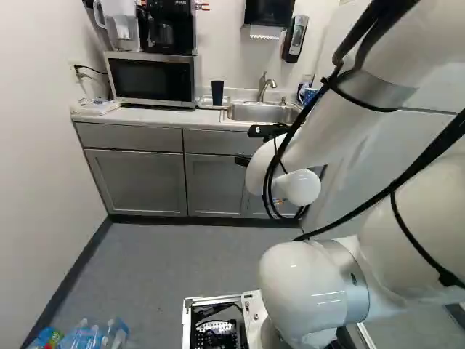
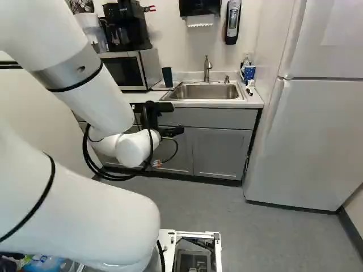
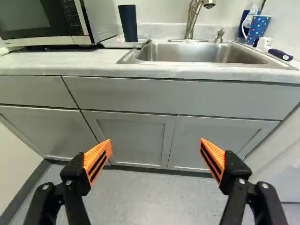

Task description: Rinse the cup and place it in the tray

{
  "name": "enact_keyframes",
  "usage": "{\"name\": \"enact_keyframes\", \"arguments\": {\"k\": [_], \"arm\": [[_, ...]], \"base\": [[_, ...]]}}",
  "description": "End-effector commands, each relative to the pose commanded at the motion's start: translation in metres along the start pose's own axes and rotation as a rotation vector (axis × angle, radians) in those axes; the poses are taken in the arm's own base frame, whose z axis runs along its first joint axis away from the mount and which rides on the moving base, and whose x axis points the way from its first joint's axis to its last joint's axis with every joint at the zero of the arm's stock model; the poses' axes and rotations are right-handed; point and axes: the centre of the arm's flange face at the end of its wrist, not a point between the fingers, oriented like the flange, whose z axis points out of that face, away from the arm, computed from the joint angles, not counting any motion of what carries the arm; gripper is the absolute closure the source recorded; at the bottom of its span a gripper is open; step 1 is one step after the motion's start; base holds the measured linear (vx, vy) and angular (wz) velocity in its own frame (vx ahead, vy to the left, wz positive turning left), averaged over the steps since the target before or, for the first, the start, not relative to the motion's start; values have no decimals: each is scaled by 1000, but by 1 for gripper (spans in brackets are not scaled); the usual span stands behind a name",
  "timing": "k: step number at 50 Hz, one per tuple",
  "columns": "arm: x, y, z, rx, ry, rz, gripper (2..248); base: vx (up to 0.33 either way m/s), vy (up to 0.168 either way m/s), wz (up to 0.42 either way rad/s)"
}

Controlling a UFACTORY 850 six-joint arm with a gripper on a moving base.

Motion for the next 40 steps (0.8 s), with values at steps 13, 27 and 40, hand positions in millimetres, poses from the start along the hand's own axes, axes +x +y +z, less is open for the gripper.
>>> {"name": "enact_keyframes", "arguments": {"k": [13, 27, 40], "arm": [[-9, -3, -6, 9, 14, -2, 3], [-14, -4, -10, 13, 21, -3, 3], [-14, -4, -10, 14, 22, -3, 3]], "base": [[0, 0, 0], [0, 0, 0], [0, 0, 0]]}}
